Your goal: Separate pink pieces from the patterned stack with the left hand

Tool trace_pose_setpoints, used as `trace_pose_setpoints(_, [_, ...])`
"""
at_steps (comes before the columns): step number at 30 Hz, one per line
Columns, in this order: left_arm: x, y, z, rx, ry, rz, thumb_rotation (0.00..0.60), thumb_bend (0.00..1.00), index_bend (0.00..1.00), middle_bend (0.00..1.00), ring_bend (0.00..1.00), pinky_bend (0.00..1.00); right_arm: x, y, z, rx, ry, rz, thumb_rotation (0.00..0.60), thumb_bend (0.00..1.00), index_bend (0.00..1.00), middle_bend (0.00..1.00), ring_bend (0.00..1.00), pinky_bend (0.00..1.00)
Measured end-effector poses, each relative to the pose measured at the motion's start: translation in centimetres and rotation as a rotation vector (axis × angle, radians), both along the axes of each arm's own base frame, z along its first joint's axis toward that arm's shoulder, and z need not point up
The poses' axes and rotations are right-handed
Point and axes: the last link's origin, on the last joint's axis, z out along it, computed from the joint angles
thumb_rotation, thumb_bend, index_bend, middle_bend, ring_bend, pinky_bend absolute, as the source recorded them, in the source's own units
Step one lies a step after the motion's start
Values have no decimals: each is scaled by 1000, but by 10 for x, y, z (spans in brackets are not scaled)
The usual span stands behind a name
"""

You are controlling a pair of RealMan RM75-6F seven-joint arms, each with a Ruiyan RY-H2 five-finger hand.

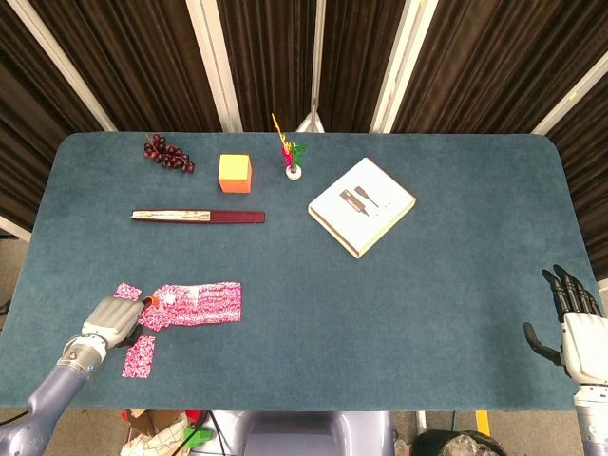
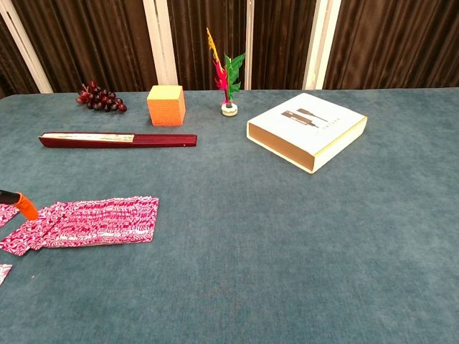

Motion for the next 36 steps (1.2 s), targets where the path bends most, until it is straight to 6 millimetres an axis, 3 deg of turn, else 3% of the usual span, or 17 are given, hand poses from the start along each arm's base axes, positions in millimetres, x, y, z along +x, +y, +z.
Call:
trace_pose_setpoints(18, [-4, 10, -11, -6, 59, 34, 600, 752, 211, 885, 739, 774, 0, 0, -1, -1, -4, 2, 600, 389, 81, 60, 85, 165])
trace_pose_setpoints(36, [-16, 28, -5, 38, 98, 63, 600, 752, 211, 886, 739, 774, 0, 1, 0, 2, -6, 4, 600, 389, 82, 62, 85, 165])
